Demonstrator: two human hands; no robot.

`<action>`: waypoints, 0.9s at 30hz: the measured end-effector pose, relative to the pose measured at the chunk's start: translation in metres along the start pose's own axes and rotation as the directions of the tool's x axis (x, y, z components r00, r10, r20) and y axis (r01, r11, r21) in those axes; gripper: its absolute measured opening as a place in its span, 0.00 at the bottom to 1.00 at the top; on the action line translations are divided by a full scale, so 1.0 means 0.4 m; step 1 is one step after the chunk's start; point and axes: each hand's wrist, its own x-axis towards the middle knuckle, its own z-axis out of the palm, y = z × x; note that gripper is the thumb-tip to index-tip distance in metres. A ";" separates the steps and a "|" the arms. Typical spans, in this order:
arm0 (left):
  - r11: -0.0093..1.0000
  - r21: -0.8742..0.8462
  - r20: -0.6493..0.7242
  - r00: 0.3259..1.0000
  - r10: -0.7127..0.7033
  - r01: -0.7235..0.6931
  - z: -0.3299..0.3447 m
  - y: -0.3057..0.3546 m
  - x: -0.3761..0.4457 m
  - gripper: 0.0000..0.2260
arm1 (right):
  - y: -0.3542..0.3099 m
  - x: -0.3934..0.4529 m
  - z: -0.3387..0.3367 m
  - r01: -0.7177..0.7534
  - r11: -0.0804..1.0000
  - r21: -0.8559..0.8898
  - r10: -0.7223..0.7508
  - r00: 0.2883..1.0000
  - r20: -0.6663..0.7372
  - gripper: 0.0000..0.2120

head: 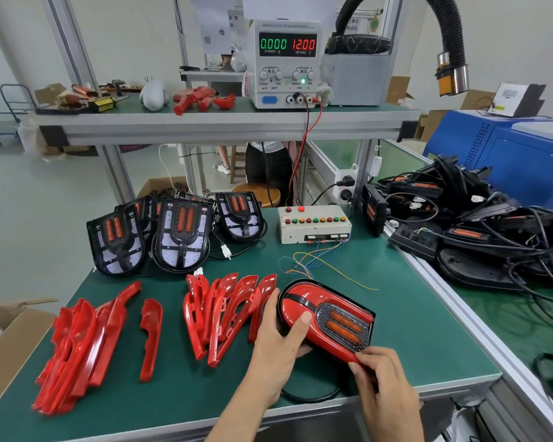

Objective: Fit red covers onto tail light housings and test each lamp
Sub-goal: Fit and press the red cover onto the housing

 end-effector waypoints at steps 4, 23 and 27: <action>1.000 -0.010 0.014 1.000 -0.010 0.010 0.001 0.004 -0.004 0.47 | 0.017 -0.006 -0.001 -0.061 0.995 0.074 0.061 0.998 0.001 0.07; 0.983 -0.161 0.024 0.996 -0.083 0.086 -0.006 -0.002 0.008 0.21 | 0.029 0.005 -0.002 -0.191 0.963 0.187 0.187 0.982 0.041 0.06; 0.989 -0.122 -0.019 0.997 -0.081 0.078 -0.005 -0.008 0.009 0.20 | 0.016 0.004 -0.003 -0.151 0.974 0.166 0.148 0.988 0.034 0.03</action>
